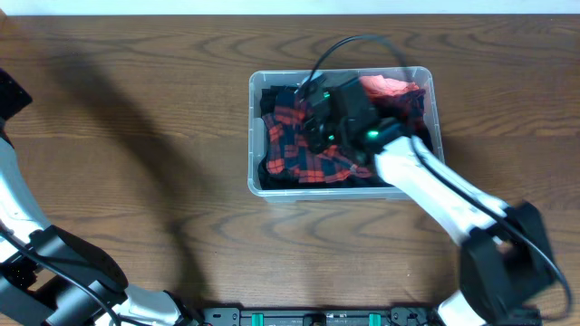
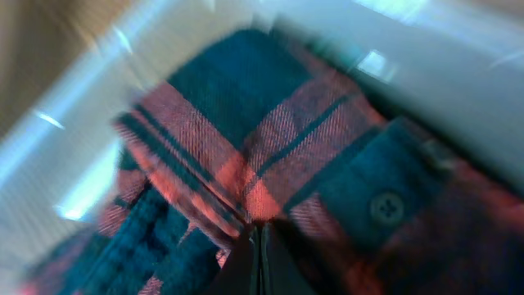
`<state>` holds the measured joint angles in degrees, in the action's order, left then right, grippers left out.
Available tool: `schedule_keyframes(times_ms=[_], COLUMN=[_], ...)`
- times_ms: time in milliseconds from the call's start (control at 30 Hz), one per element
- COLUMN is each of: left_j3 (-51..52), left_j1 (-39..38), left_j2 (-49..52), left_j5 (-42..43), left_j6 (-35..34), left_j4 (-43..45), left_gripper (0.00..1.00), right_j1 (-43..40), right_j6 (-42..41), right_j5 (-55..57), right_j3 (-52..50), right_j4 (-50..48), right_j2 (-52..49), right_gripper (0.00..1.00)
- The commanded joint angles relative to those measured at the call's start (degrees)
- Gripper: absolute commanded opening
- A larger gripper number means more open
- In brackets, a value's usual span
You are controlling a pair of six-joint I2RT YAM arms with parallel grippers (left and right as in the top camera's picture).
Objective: Pack container
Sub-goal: 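Press the plaid shirt flat into the bin with the right gripper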
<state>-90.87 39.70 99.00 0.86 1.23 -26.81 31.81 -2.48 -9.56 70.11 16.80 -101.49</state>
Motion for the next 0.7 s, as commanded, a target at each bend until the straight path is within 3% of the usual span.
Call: schedule_keyframes(times_ms=[0,233,367,667], left_j3=[-0.44,-0.44,-0.44,-0.44], left_j1=[0.15,0.15,0.15,0.15], left_j2=[-0.15,-0.15,-0.15,-0.15], left_j5=[-0.28,-0.28,-0.28,-0.28], left_j6=[-0.70,-0.70,-0.70,-0.70], left_j4=[-0.11,-0.11,-0.11,-0.11], left_gripper=[0.98,0.98,0.98,0.98], right_j1=[1.95,1.97,0.44,-8.55], right_j6=[0.83,0.85,0.90,0.87], right_j5=[-1.44,-1.40,-0.15,15.74], right_j3=[-0.17,0.94,2.25,2.27], right_j4=[0.24,0.11,0.13,6.67], right_j2=[-6.08,-5.86,1.31,18.27], right_gripper=[0.01,0.01,0.01,0.03])
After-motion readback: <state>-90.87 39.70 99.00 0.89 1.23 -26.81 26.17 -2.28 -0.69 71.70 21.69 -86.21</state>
